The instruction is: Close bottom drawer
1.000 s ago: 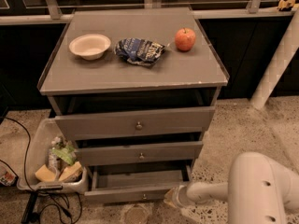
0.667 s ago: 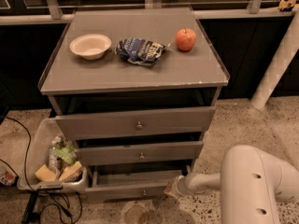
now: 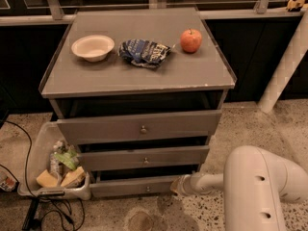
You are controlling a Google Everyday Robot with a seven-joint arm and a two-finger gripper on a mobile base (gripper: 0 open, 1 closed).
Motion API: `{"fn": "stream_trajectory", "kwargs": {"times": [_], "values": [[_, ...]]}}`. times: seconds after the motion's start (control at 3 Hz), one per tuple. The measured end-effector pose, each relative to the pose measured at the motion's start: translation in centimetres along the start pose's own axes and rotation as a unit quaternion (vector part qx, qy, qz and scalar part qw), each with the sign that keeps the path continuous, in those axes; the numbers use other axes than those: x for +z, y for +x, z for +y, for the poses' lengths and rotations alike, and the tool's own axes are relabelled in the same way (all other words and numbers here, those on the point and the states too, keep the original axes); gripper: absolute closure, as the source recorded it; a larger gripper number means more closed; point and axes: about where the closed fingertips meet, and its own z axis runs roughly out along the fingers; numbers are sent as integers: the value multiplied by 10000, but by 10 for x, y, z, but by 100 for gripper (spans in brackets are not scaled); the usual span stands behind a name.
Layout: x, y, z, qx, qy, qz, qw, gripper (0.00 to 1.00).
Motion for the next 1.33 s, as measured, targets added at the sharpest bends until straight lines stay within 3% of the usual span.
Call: {"fn": "stream_trajectory", "kwargs": {"times": [1.0, 1.33], "values": [[0, 0, 0, 0, -1, 0, 10000, 12], [0, 0, 0, 0, -1, 0, 10000, 0]]}}
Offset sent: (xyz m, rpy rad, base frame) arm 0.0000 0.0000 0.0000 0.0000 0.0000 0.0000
